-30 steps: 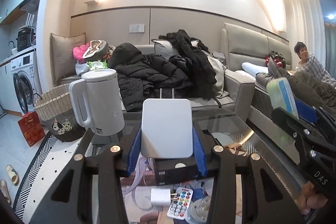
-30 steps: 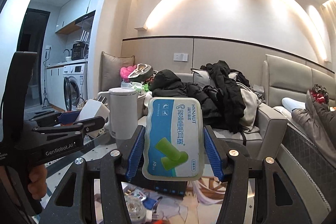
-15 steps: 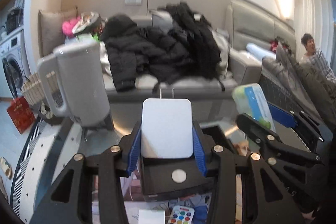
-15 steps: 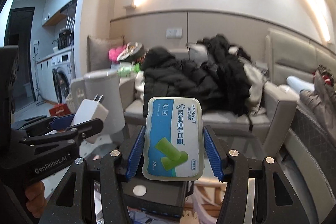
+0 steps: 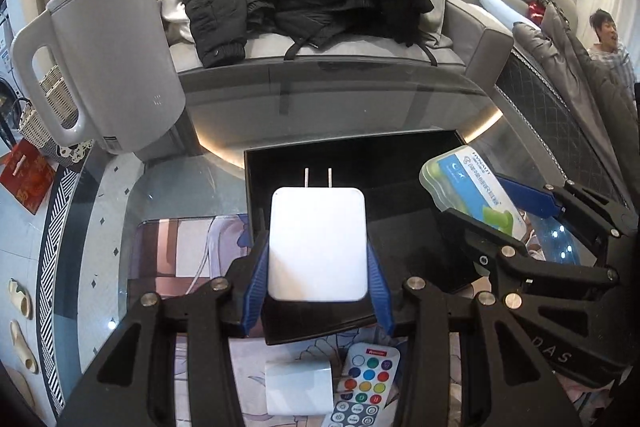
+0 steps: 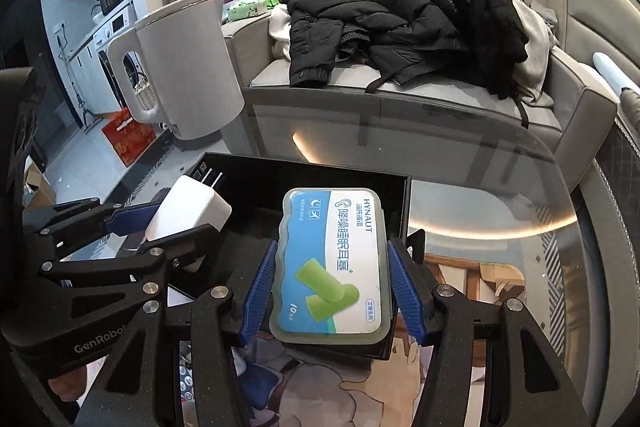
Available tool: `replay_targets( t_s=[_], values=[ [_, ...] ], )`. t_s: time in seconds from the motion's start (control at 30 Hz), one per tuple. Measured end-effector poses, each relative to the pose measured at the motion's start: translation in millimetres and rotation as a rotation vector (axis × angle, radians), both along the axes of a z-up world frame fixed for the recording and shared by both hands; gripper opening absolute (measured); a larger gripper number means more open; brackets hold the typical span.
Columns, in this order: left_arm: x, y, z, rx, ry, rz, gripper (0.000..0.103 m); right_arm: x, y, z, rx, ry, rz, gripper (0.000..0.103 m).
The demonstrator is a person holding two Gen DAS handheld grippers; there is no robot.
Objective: Organize rigid objects
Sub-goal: 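Lower and release charger into black box while right gripper releases earplug case inside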
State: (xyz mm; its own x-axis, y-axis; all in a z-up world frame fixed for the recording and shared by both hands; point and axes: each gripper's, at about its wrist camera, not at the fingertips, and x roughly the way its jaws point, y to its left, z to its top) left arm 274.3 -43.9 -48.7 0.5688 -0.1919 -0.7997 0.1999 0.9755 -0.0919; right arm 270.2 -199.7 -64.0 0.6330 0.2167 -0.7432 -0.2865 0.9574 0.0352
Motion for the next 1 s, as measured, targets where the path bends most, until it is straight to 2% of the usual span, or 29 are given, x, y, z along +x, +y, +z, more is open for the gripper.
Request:
replay_targets(
  t_s=[0.4, 0.77, 0.87, 0.9, 0.93, 1.0],
  values=[
    [-17, 5, 1, 0.001, 0.102, -0.038, 0.043, -20, -1, -1, -0.008, 0.146, 0.059, 0.056],
    [-24, 14, 8, -0.039, 0.078, -0.034, 0.048, -32, 0, 3, 0.008, 0.182, 0.050, 0.058],
    [-30, 19, 17, -0.055, 0.054, -0.024, 0.058, -35, -3, 8, 0.013, 0.167, 0.035, 0.058],
    [-32, 20, 21, -0.050, 0.037, -0.019, 0.068, -36, -4, 11, 0.018, 0.157, 0.029, 0.058],
    [-37, 20, 27, -0.043, 0.004, -0.019, 0.072, -37, -6, 14, 0.028, 0.149, 0.017, 0.058],
    [-45, 21, 35, -0.030, -0.043, -0.016, 0.073, -41, -10, 19, 0.029, 0.121, -0.008, 0.061]
  ],
)
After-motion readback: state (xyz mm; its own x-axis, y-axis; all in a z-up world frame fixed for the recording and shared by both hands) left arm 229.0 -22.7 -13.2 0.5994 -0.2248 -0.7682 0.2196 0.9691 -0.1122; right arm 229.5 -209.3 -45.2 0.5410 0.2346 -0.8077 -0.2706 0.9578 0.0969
